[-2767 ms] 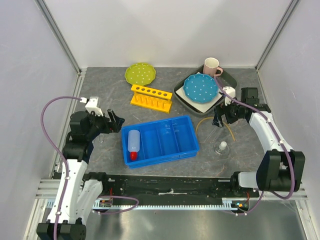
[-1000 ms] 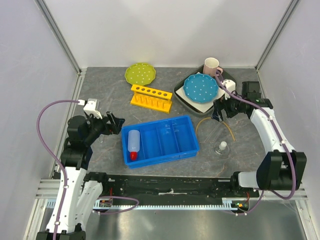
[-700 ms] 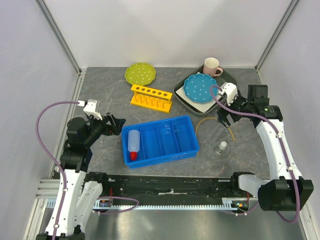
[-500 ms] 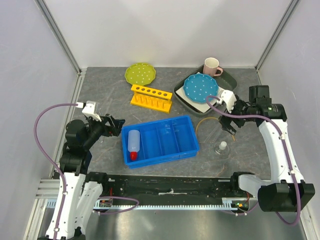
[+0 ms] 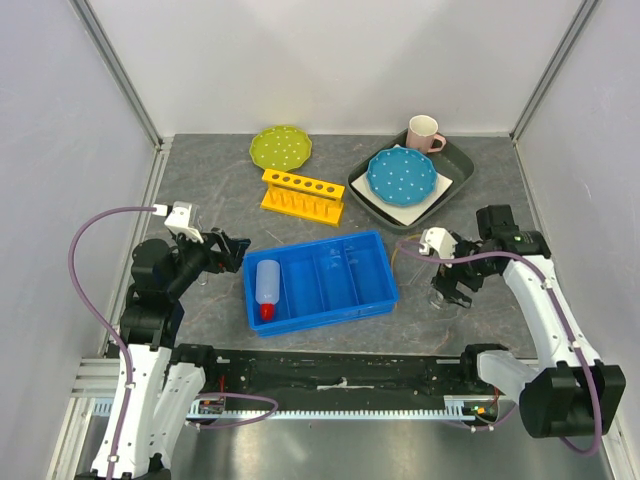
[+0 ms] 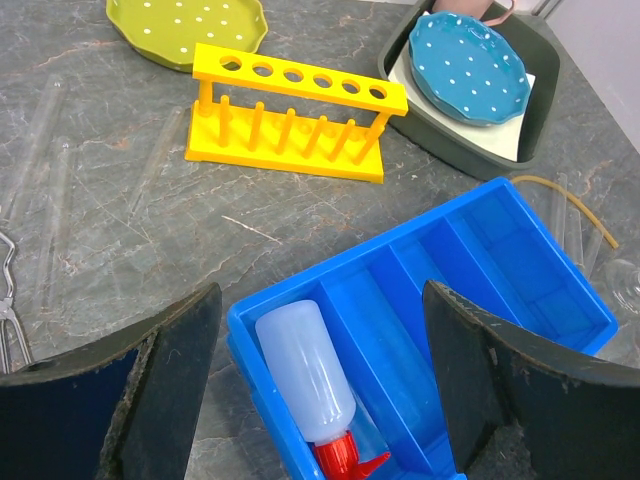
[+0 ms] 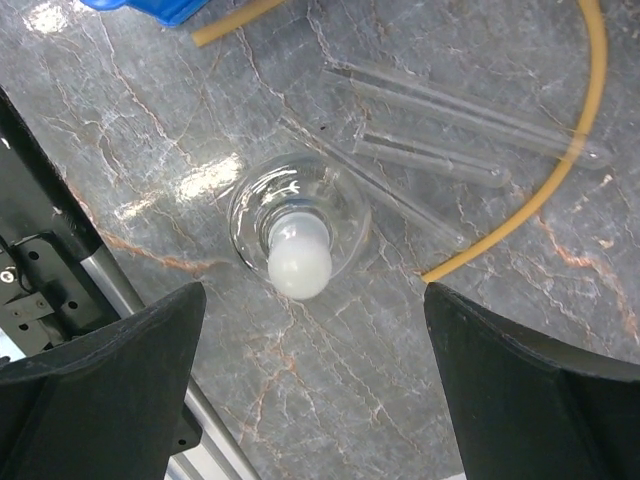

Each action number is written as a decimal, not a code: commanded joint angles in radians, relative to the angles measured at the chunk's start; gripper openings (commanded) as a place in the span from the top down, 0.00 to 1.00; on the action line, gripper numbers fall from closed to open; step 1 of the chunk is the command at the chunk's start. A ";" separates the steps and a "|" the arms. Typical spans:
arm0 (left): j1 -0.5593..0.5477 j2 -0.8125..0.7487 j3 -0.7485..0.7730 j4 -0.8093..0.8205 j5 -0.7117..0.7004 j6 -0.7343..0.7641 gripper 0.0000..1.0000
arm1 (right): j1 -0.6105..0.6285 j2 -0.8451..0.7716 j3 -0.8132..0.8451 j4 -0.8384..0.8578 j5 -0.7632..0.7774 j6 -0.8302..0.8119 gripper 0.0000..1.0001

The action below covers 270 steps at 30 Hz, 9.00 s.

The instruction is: Organize the chemistry lab equipment

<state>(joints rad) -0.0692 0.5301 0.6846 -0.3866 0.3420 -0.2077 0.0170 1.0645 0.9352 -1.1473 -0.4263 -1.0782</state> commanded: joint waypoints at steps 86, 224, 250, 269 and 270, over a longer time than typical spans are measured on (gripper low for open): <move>-0.003 0.007 -0.005 0.034 -0.014 0.010 0.13 | 0.479 0.193 0.307 0.129 0.026 0.250 0.67; -0.026 1.449 0.862 -0.270 -0.339 0.254 0.37 | -0.095 0.089 -0.087 0.771 -0.623 0.646 0.02; -0.044 1.578 0.975 -0.294 -0.339 0.278 0.39 | -0.123 0.127 -0.081 0.741 -0.628 0.617 0.02; -0.046 1.633 1.020 -0.301 -0.382 0.280 0.45 | -0.131 0.135 -0.079 0.732 -0.632 0.607 0.02; -0.046 1.634 1.021 -0.299 -0.382 0.278 0.45 | -0.132 0.134 -0.079 0.732 -0.632 0.607 0.02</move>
<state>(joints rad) -0.1101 2.1513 1.6588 -0.6834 -0.0257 0.0429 -0.1089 1.1950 0.8440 -0.4278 -1.0164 -0.4423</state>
